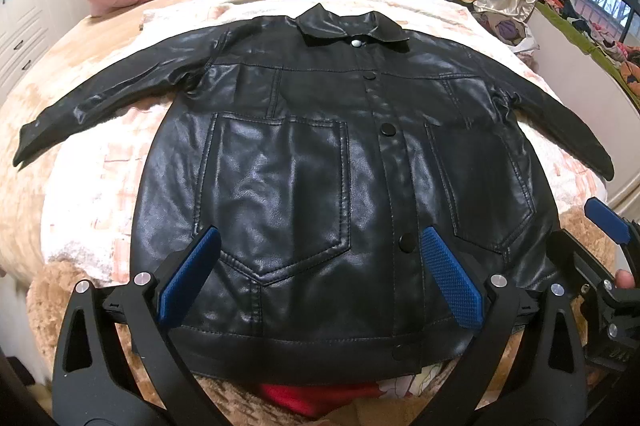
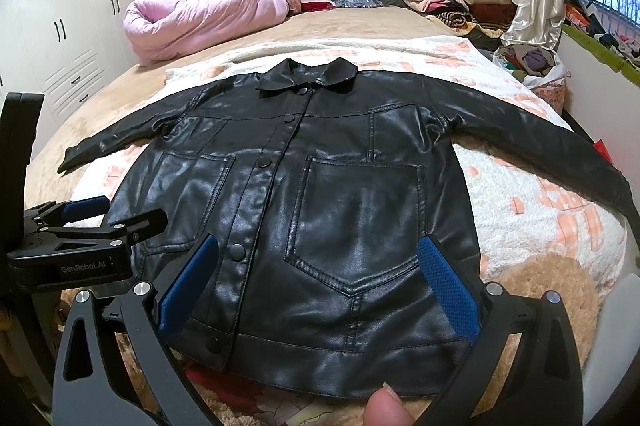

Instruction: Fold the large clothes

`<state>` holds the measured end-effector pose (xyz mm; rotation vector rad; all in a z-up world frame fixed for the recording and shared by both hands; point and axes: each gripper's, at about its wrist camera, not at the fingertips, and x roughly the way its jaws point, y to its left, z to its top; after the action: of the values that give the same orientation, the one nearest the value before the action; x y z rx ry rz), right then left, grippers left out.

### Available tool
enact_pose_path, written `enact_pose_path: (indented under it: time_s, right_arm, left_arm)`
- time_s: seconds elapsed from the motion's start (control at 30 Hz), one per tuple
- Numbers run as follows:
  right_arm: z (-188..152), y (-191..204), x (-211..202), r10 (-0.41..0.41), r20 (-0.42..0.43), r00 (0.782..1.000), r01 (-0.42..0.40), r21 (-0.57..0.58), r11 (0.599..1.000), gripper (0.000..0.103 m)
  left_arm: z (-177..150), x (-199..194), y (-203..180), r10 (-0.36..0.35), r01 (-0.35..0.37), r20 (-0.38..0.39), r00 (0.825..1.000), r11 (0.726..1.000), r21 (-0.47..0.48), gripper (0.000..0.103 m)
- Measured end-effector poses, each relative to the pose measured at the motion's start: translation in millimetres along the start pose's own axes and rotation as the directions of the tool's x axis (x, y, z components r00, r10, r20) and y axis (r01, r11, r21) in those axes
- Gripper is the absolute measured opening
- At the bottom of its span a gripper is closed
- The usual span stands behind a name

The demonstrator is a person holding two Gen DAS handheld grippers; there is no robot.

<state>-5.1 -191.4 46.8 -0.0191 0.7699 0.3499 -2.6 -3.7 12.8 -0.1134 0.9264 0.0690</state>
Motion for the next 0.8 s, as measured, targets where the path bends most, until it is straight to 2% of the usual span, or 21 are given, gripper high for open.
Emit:
enact_pose_path:
  time_s: [0.8]
  right_arm:
    - [6.7, -7.4, -0.7, 0.02, -0.001, 1.0, -0.02, 0.03, 0.999, 0.099]
  left_arm:
    - [5.1, 3.0, 3.0, -0.001, 0.001, 0.007, 1.0, 1.0, -0.021, 0.094]
